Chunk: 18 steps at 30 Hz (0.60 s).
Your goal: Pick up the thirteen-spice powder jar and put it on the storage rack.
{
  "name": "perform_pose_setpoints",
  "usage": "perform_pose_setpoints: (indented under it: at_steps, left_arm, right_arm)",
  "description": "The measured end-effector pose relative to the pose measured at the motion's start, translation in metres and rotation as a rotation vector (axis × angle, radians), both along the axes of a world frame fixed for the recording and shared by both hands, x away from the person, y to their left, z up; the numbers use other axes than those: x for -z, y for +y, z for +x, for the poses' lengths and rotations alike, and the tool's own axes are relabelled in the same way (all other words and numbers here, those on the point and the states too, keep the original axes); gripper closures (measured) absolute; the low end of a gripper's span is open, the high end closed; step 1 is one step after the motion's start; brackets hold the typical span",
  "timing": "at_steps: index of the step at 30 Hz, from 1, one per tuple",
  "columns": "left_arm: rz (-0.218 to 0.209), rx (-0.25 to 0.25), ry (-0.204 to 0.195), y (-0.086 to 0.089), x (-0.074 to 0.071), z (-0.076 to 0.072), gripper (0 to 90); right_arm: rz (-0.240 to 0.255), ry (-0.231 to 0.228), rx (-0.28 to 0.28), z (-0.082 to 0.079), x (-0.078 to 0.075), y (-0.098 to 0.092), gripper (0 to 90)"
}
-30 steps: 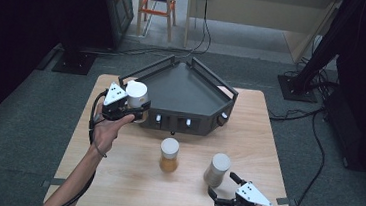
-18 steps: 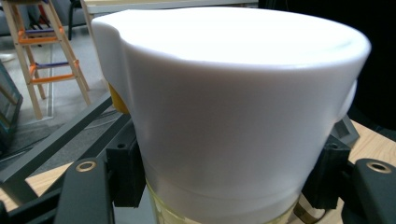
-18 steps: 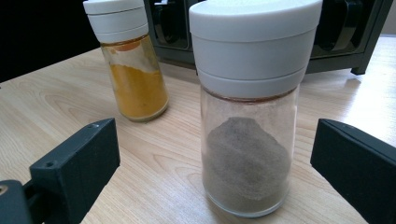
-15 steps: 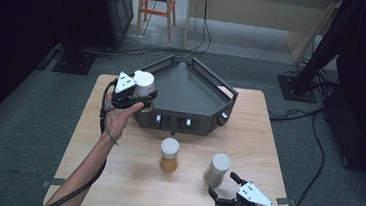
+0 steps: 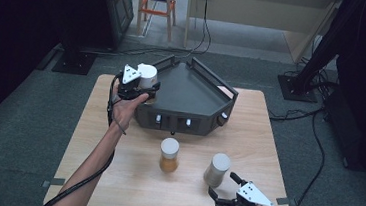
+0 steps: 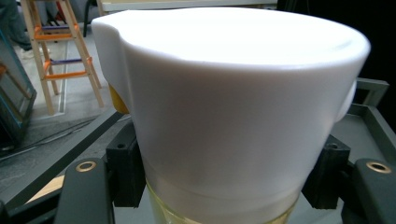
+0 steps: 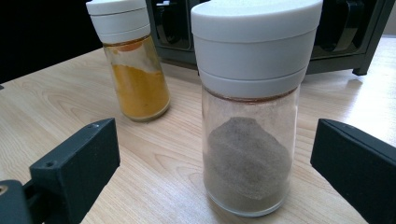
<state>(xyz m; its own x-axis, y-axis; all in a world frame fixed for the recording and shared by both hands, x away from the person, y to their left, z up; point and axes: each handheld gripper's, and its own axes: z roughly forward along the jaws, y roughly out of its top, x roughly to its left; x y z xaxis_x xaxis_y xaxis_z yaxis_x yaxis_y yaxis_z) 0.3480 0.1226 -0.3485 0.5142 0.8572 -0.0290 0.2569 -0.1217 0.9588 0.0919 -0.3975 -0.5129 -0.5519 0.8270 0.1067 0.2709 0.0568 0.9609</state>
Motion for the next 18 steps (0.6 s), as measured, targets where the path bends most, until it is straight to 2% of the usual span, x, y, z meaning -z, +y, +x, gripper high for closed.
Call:
perform_pose_setpoints:
  at_steps: [5,12,18]
  left_arm:
    - [0.006,-0.015,0.003,-0.004,0.003,0.007,30.4]
    - [-0.008,-0.039,0.002,-0.005,0.008,0.014,30.4]
    - [0.003,-0.055,0.005,-0.007,0.013,0.017,30.4]
  right_arm:
    - [0.003,-0.004,-0.001,-0.001,0.000,0.000,1.2]
    - [0.006,0.000,-0.009,0.001,0.000,0.000,1.2]
    - [0.009,-0.005,-0.009,0.000,0.000,-0.001,1.2]
